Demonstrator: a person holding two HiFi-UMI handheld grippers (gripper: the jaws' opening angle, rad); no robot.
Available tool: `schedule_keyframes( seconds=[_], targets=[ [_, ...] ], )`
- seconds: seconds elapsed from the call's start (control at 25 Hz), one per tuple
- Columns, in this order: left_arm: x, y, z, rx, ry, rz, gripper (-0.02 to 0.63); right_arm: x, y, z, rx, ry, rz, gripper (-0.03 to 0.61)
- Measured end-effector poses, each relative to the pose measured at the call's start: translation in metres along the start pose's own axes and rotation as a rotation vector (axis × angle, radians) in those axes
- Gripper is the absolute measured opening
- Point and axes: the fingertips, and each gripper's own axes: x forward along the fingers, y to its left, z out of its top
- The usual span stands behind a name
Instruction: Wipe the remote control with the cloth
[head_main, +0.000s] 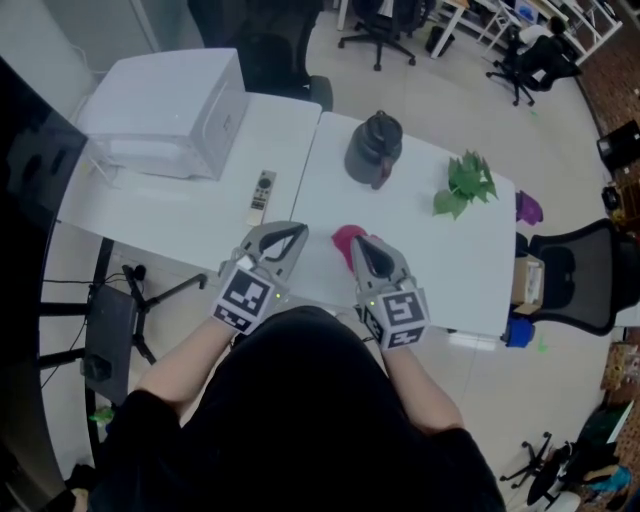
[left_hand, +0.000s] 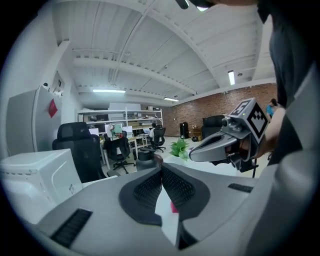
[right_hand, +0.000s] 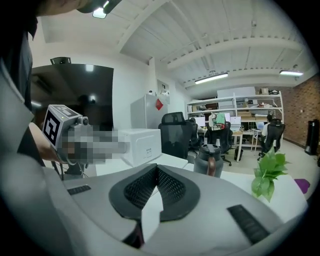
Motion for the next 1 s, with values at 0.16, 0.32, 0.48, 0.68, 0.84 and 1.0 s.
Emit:
schedule_keyframes(
  seconds=[0.16,0.32,0.48,0.68,0.84,1.0],
  targets=[
    [-0.001,-0.009,0.003,0.03,-0.008,-0.015,0.0,0.003,0.013,0.004,-0.012,-0.012,0.032,0.009],
    [0.0,-0.01,0.0,0.054,-0.004,-0.022,0.0,0.006,0.018,0.003,-0.027,-0.015,0.05,0.008],
    [0.0,-0.008,-0.004,0.071,0.008,-0.023,0.0,0.008,0.02,0.005,-0.043,-0.015,0.055,0.008],
    [0.0,-0.008,-0.006,0.067,0.007,-0.02,0.0,0.007,0.021,0.008,-0.054,-0.019,0.057,0.008],
    [0.0,-0.008,-0.006,0.055,0.01,-0.013,0.0,0.007,0.022,0.008,-0.055,-0.016,0.06,0.008],
    [-0.001,-0.008,-0.004,0.052,0.005,-0.008,0.0,0.006,0.022,0.008,-0.06,-0.016,0.06,0.008]
  ],
)
